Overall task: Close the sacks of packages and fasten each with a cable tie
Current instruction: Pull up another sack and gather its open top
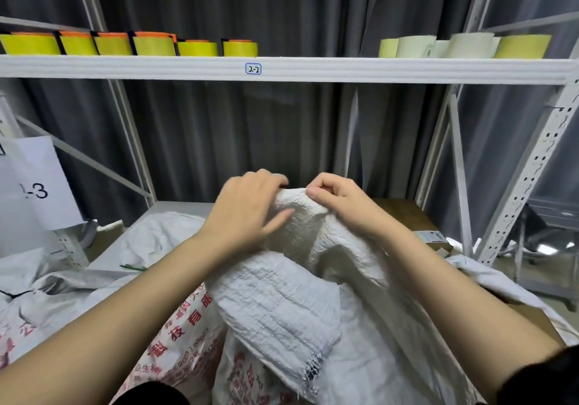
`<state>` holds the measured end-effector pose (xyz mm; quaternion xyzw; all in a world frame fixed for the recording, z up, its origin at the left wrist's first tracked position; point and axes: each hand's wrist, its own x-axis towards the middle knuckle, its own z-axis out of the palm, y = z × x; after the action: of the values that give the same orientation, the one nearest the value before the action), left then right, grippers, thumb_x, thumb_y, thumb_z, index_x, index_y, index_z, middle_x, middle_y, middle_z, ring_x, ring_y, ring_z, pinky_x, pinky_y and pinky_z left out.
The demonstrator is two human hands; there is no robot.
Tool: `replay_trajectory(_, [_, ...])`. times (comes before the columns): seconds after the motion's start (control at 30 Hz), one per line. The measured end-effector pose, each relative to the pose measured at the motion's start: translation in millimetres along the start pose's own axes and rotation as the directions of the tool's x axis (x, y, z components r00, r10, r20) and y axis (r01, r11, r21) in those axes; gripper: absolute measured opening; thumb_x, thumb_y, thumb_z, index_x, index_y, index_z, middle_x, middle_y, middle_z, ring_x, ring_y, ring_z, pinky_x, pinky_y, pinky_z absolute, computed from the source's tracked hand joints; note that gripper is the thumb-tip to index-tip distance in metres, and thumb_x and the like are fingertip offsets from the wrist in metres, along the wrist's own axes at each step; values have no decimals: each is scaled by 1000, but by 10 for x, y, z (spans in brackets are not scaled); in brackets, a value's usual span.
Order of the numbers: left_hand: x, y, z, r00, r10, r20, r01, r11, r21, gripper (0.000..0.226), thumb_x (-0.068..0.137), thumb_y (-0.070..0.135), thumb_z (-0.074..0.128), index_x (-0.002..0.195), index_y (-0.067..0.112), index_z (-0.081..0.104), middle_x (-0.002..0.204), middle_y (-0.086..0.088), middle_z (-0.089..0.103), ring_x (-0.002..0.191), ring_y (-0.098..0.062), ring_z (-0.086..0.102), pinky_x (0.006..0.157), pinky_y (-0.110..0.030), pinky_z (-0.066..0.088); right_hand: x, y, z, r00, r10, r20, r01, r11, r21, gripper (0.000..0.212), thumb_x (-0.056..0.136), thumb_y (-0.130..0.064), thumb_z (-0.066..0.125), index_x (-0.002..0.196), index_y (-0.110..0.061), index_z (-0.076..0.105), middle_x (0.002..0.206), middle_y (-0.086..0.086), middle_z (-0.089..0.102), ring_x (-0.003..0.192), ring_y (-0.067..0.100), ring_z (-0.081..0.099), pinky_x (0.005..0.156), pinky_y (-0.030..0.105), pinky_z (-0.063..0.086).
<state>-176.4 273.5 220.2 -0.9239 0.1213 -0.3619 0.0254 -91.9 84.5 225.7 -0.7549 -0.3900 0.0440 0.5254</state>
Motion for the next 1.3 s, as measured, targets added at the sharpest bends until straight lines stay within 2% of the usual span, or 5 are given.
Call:
replay_trajectory(0.13, [16,88,57,999,46,-3,-46,999,22,34,91,45,37,94,14,52,72,4,57,57,-21,59,42,-31,40,-12,-6,81,995,53,85,-63,990,124,15,96,-26,57,97,-13,65,85,-8,66,80,4,60,77,25,47])
replay_trajectory(0.37, [-36,38,53,945,-241,222,270,957,-110,17,99,41,31,94,24,33,61,4,50,61,-21,52,58,-35,32,-294,18,208,969,-127,-210,-42,755,-655,16,96,-50,45,96,-34,43,91,-18,53,85,9,52,67,32,38])
replay_trajectory(0.67, [-40,265,-15,991,-76,108,94,981,-170,31,97,44,41,114,19,47,94,11,56,82,-18,58,64,-33,41,-145,-30,83,999,14,40,-27,938,346,5,93,-11,60,88,-12,60,76,-1,64,70,6,59,68,17,46])
replay_trajectory(0.9, [17,-57,102,855,-365,368,504,752,-426,26,97,40,38,79,21,41,74,-6,56,74,-25,52,70,-40,42,-484,164,240,907,-257,-333,-11,777,-630,20,95,-44,50,104,-27,54,100,-17,55,84,4,52,65,27,41])
replay_trajectory(1.3, [81,355,142,947,-137,290,185,972,-146,24,100,44,32,106,23,40,75,12,44,68,-19,50,61,-34,36,-270,157,27,989,89,-115,-75,990,121,6,94,-24,60,99,-21,61,109,5,67,95,10,61,85,24,47])
